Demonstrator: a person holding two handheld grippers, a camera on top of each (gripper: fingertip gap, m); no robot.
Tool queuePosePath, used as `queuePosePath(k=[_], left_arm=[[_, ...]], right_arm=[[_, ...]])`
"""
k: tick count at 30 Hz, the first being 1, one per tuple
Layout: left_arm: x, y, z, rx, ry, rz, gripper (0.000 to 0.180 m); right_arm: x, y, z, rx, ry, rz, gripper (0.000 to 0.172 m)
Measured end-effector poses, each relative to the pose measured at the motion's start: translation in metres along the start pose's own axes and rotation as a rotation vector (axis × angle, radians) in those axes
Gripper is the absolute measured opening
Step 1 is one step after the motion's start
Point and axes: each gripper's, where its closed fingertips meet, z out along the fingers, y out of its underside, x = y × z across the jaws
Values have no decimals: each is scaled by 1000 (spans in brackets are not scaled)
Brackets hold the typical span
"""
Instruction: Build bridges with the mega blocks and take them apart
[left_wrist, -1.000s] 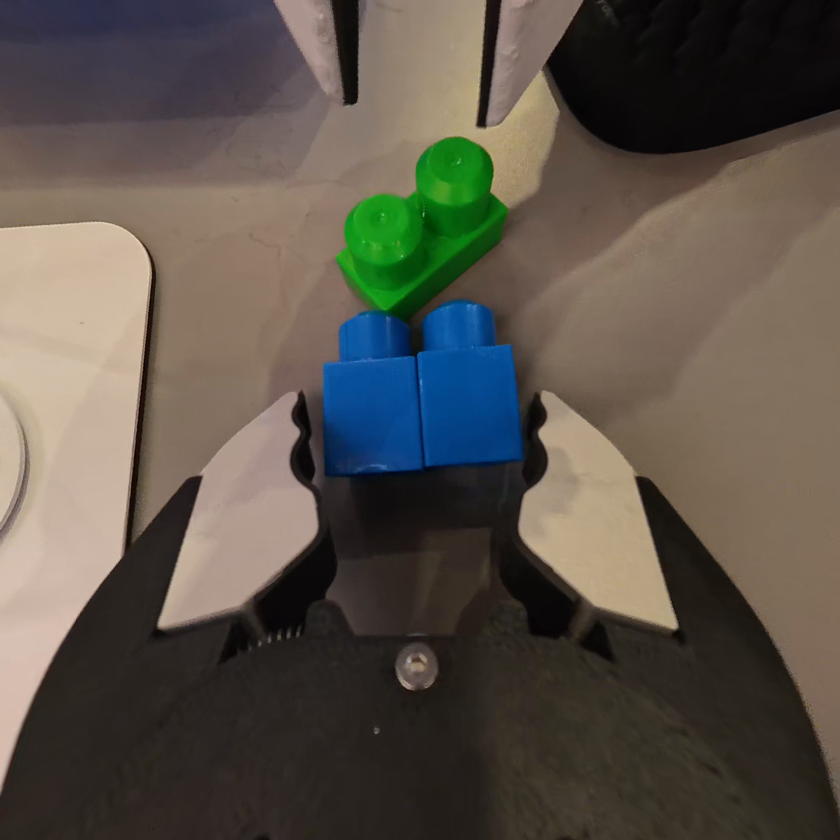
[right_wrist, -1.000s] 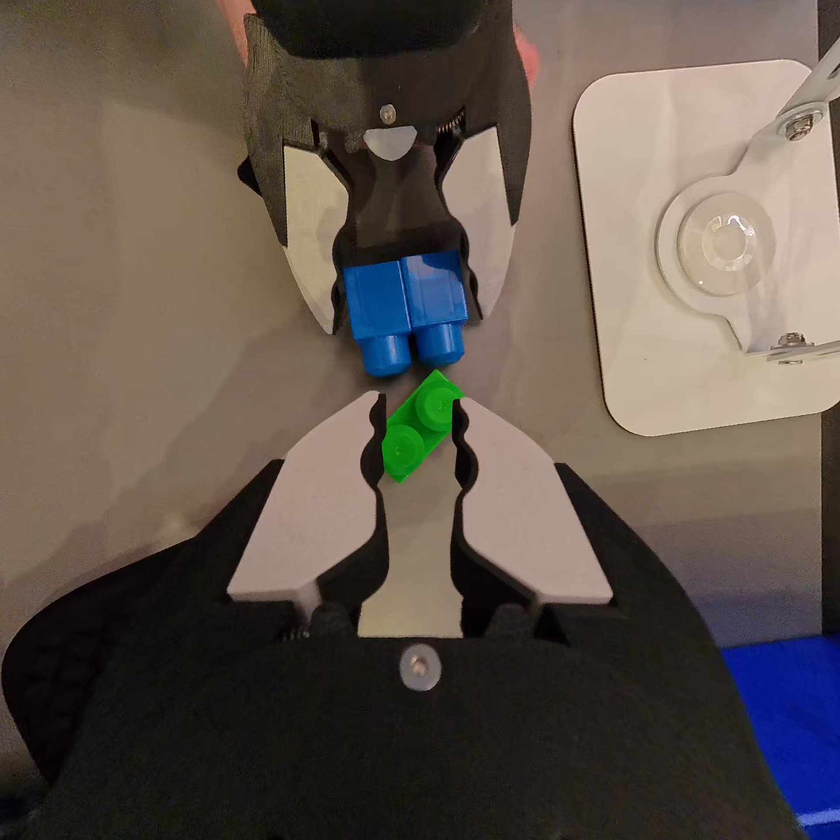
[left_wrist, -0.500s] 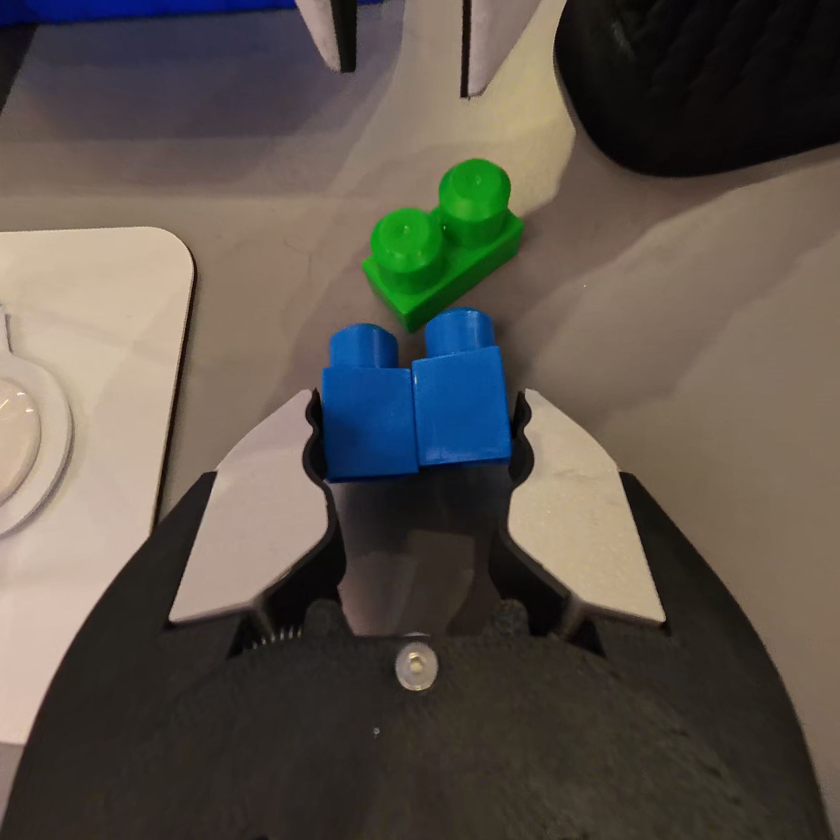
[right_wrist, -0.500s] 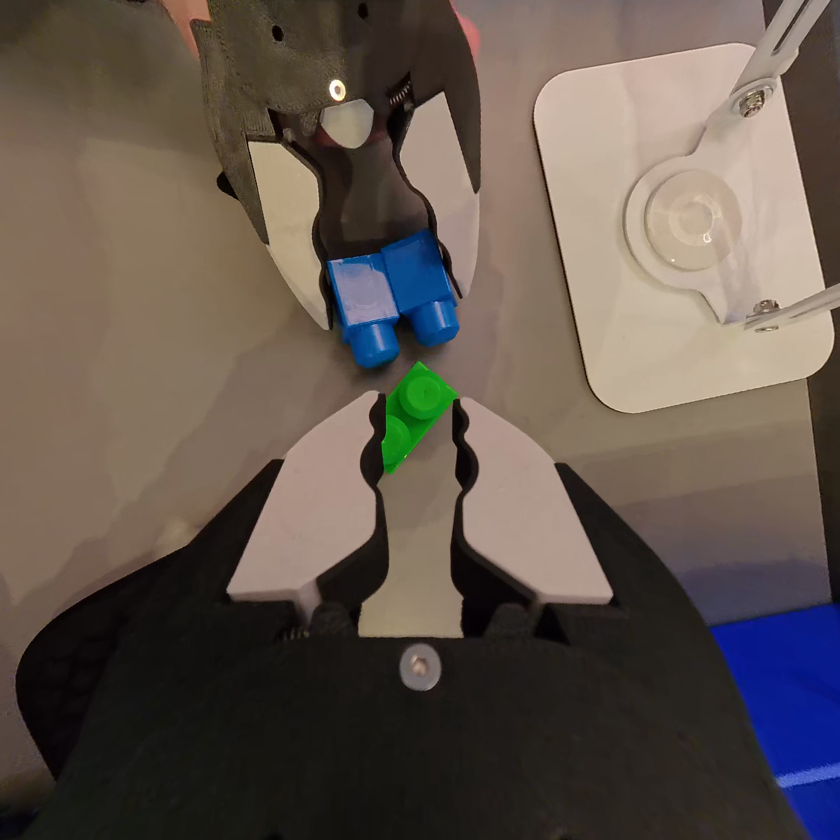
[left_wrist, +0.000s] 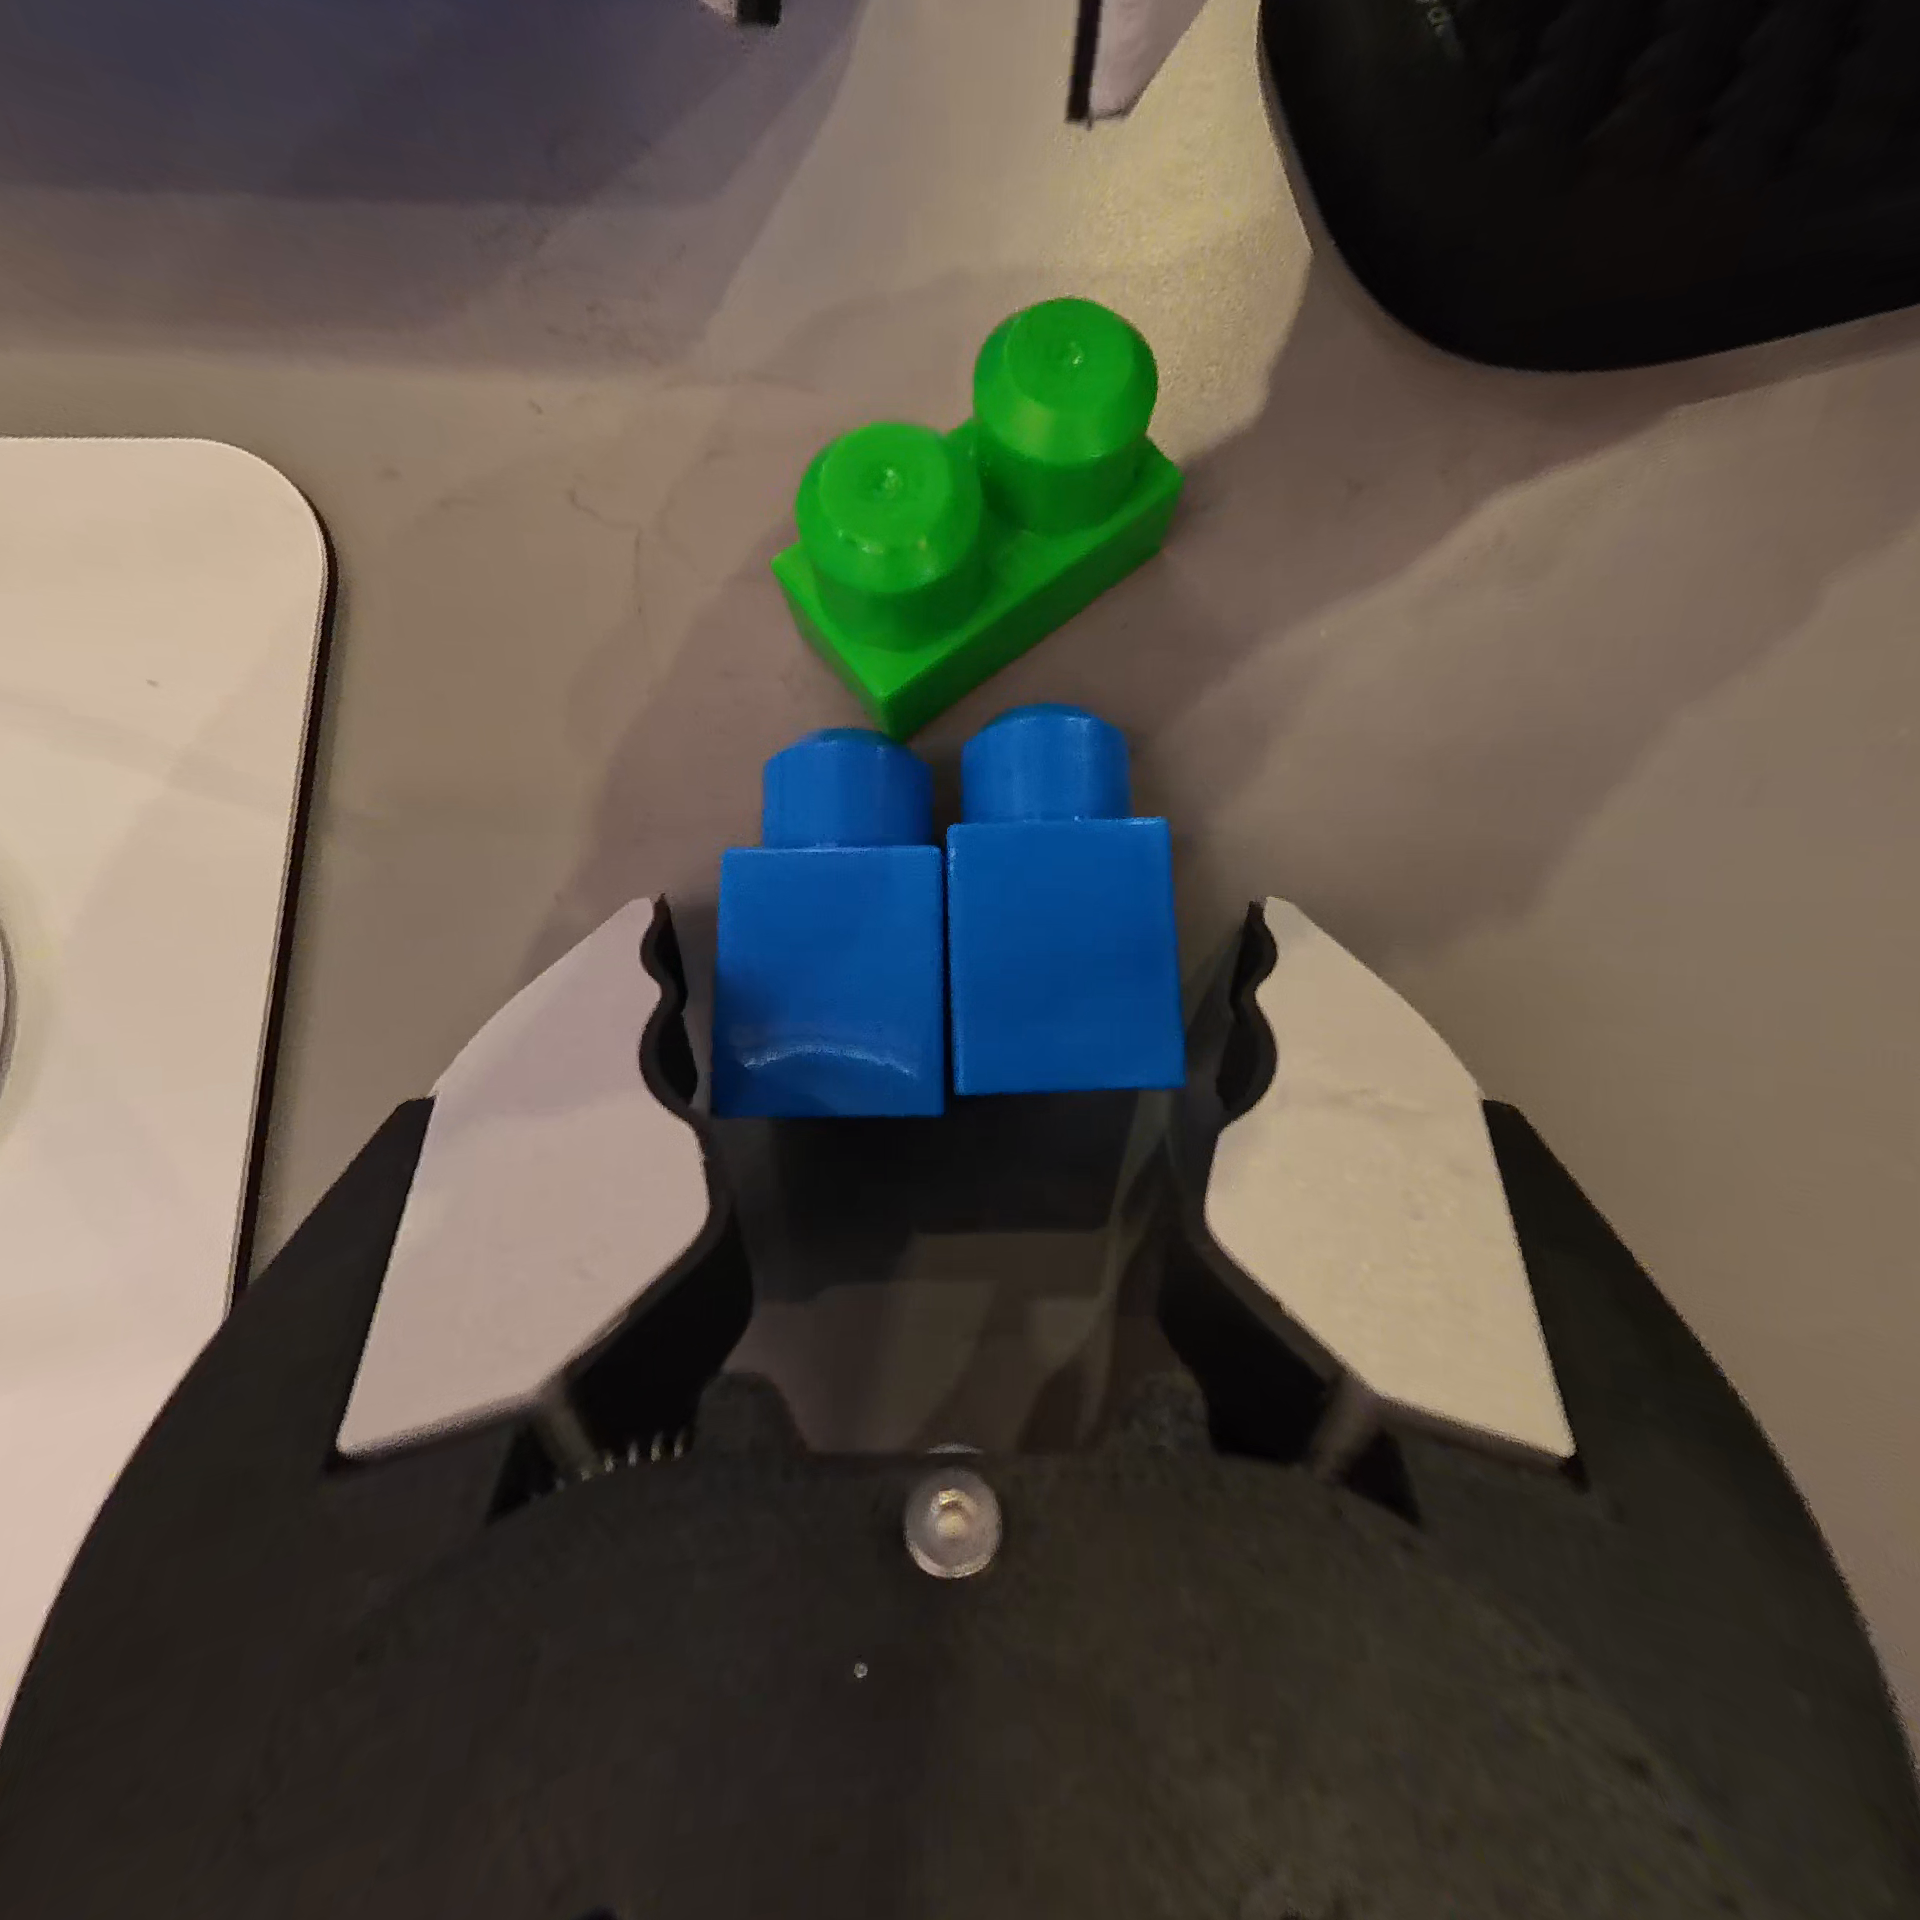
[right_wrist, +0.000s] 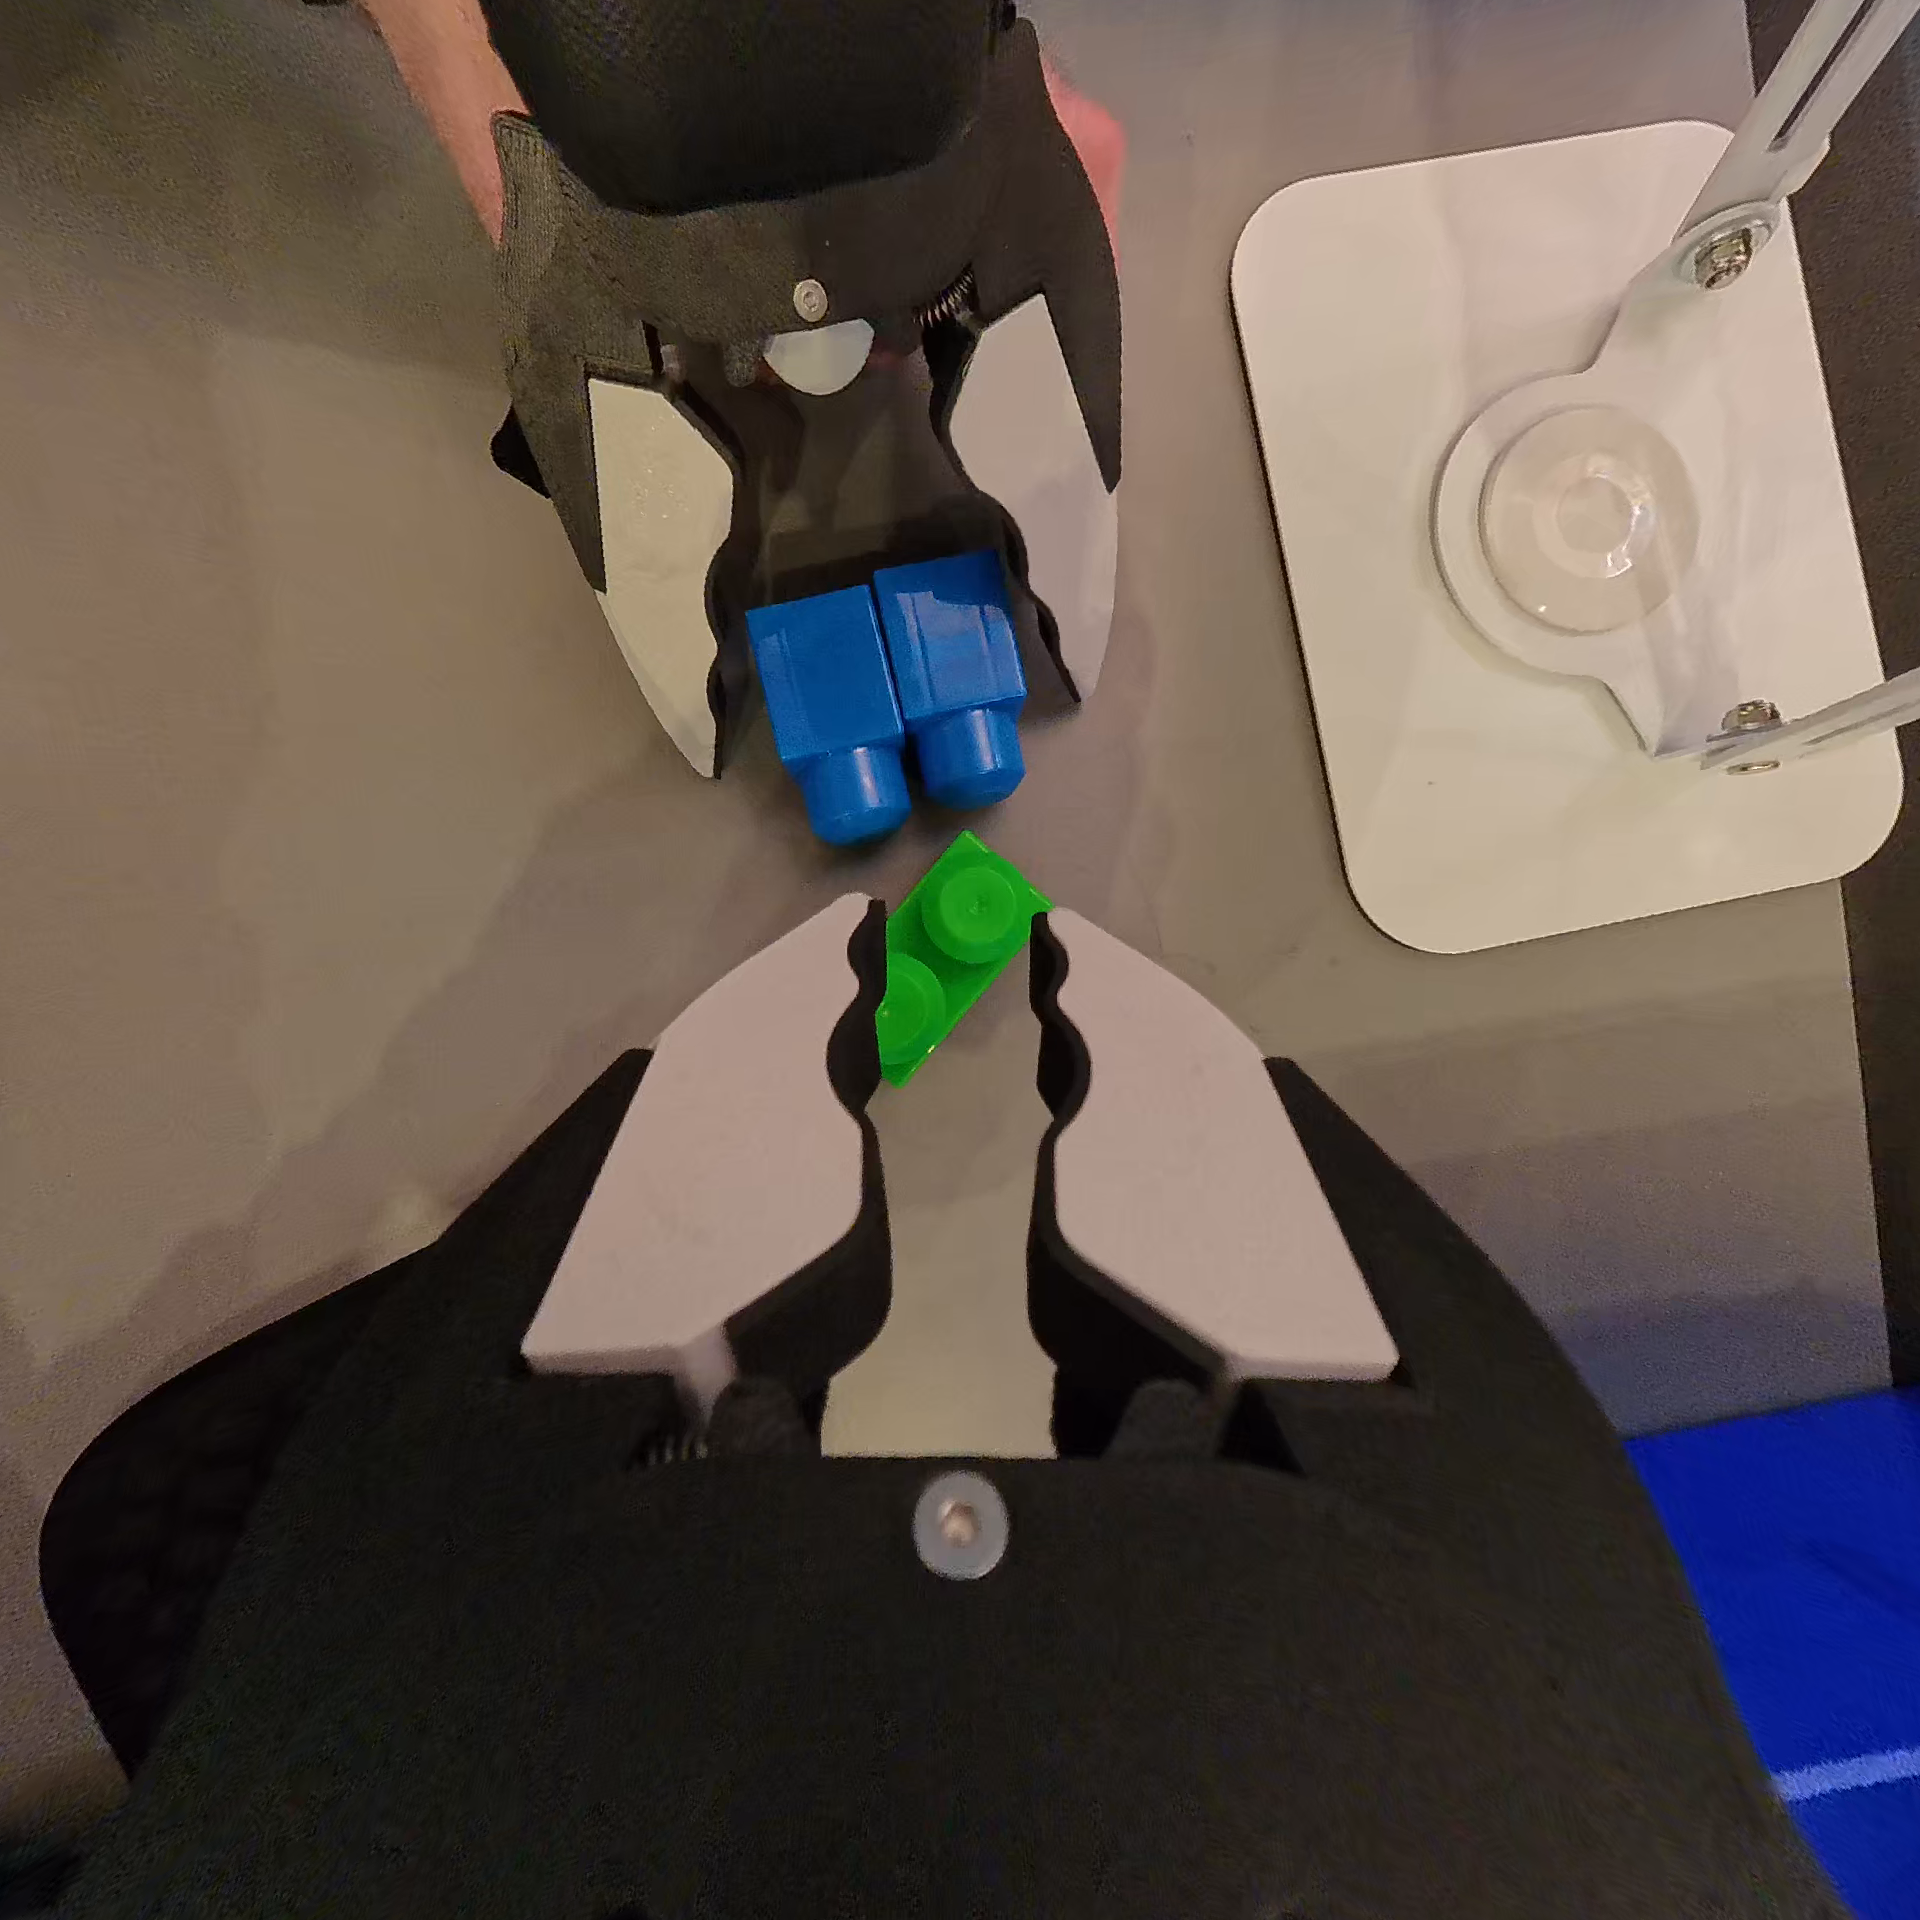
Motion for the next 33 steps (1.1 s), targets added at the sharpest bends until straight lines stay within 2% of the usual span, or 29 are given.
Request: queuePosePath(k=[1, 5, 16, 19, 33], left_arm=[[0, 0, 0, -2, -4, 2, 101], [4, 2, -4, -17, 0, 1, 85], [5, 8, -14, 15, -65, -132, 87], [4, 11, -12, -9, -76, -116, 81], [4, 7, -12, -22, -61, -57, 79]], right_arm=[[0, 0, 0, 0, 0, 0, 27], [1, 0, -2, -1, 7, -1, 26], [0, -1, -4, -3, 15, -9, 26], [0, -2, -4, -1, 17, -11, 26], [2, 1, -3, -3, 13, -5, 26]])
